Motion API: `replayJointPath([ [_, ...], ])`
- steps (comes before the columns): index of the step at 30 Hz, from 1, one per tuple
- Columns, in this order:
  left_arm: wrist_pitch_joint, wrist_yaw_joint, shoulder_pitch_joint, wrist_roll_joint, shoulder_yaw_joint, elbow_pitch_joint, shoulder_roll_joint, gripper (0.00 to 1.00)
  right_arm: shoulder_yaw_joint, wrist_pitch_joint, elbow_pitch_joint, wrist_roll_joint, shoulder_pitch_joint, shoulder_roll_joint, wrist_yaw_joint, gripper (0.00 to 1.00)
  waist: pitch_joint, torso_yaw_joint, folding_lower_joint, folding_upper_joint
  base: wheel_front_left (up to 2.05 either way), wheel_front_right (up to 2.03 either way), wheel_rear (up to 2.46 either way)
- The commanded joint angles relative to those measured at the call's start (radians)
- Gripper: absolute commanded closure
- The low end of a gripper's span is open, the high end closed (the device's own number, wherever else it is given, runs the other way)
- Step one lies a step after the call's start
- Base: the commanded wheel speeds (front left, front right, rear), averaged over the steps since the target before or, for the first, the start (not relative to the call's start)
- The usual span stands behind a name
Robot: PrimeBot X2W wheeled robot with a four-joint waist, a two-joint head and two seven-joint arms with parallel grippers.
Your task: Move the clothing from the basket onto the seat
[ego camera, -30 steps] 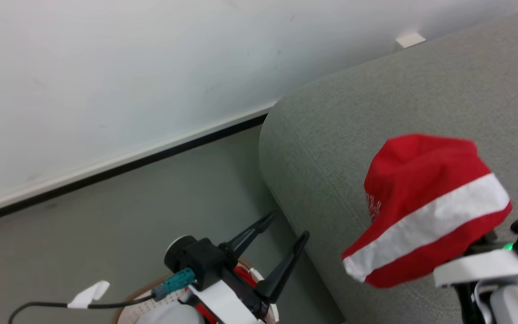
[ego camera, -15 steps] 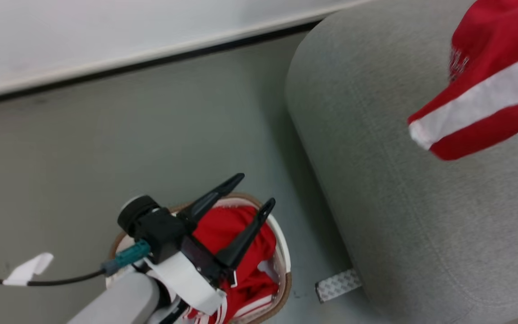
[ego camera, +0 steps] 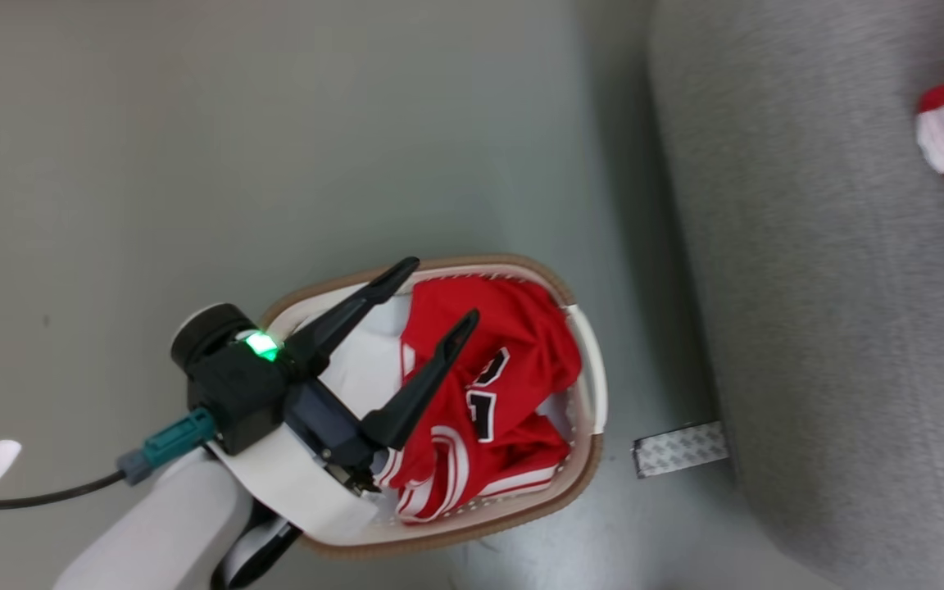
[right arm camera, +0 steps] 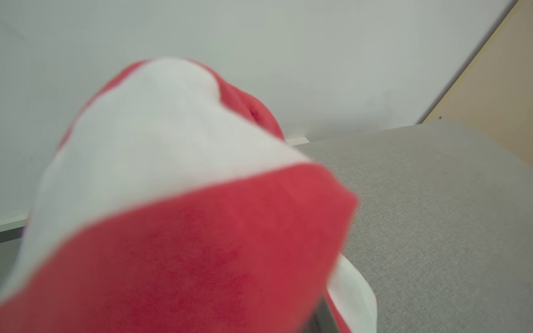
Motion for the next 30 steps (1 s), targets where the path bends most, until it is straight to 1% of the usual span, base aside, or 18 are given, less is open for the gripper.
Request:
replayJointPath([
  [1, -0.006, -0.004, -0.009, -0.004, 0.006, -0.003, 0.007, 0.0, -0.014, 0.039, 0.025, -0.036, 0.005, -0.004, -0.002, 1.0, 0.038, 0.041, -0.0002, 0.0, 0.0, 0.0, 0.0],
  [3, -0.01, -0.004, -0.008, -0.008, 0.015, 0.0, 0.01, 0.0, -0.047, 0.112, 0.064, -0.078, 0.019, -0.007, -0.002, 1.0, 0.042, 0.046, -0.0002, 0.0, 0.0, 0.0, 0.0],
  [4, -0.013, -0.004, -0.008, -0.008, 0.019, 0.001, 0.01, 0.0, -0.057, 0.14, 0.072, -0.098, 0.015, -0.004, -0.002, 0.9, 0.043, 0.048, -0.0002, 0.0, 0.0, 0.0, 0.0],
  [5, -0.013, -0.004, -0.008, -0.008, 0.026, 0.001, 0.009, 0.0, -0.073, 0.155, 0.073, -0.113, 0.008, -0.001, -0.002, 0.87, 0.044, 0.048, -0.0002, 0.0, 0.0, 0.0, 0.0],
  [6, -0.014, -0.004, -0.007, -0.011, 0.03, 0.002, 0.01, 0.0, -0.083, 0.166, 0.072, -0.133, 0.01, 0.006, -0.002, 0.89, 0.043, 0.048, -0.0002, 0.0, 0.0, 0.0, 0.0],
  [7, -0.015, -0.004, -0.006, -0.012, 0.035, 0.004, 0.01, 0.0, -0.092, 0.172, 0.07, -0.15, 0.012, 0.014, -0.002, 0.75, 0.039, 0.047, -0.0002, 0.0, 0.0, 0.0, 0.0],
  [8, -0.017, -0.005, -0.004, -0.012, 0.041, 0.006, 0.009, 0.0, -0.099, 0.172, 0.064, -0.158, 0.014, 0.022, -0.002, 0.2, 0.033, 0.047, -0.0002, 0.0, 0.0, 0.0, 0.0],
  [9, -0.018, -0.005, -0.001, -0.014, 0.045, 0.011, 0.007, 0.0, -0.107, 0.169, 0.06, -0.166, 0.016, 0.03, -0.002, 0.0, 0.027, 0.045, -0.0002, 0.0, 0.0, 0.0, 0.0],
  [14, -0.021, -0.005, 0.017, -0.018, 0.052, 0.03, -0.005, 0.0, -0.084, 0.17, 0.047, -0.188, 0.039, 0.053, -0.002, 0.0, -0.018, 0.039, -0.0002, 0.0, 0.0, 0.0, 0.0],
  [18, -0.02, 0.0, 0.044, -0.025, 0.069, 0.06, -0.023, 0.0, -0.025, 0.23, 0.075, -0.163, 0.086, 0.052, -0.002, 0.0, -0.101, 0.03, -0.0002, 0.0, 0.0, 0.0, 0.0],
  [21, -0.021, 0.006, 0.076, -0.032, 0.088, 0.081, -0.047, 0.0, 0.041, 0.258, 0.076, -0.118, 0.132, 0.028, -0.002, 0.0, -0.186, 0.027, -0.0002, 0.0, 0.0, 0.0, 0.0],
  [24, -0.021, 0.008, 0.115, -0.033, 0.109, 0.106, -0.074, 0.0, 0.129, 0.27, 0.055, -0.059, 0.19, -0.002, -0.002, 0.0, -0.282, 0.027, -0.0002, 0.0, 0.0, 0.0, 0.0],
  [30, -0.021, 0.021, 0.192, -0.026, 0.155, 0.154, -0.137, 0.0, 0.299, 0.25, -0.089, 0.106, 0.315, -0.076, -0.002, 0.0, -0.462, 0.045, -0.0002, 0.0, 0.0, 0.0, 0.0],
])
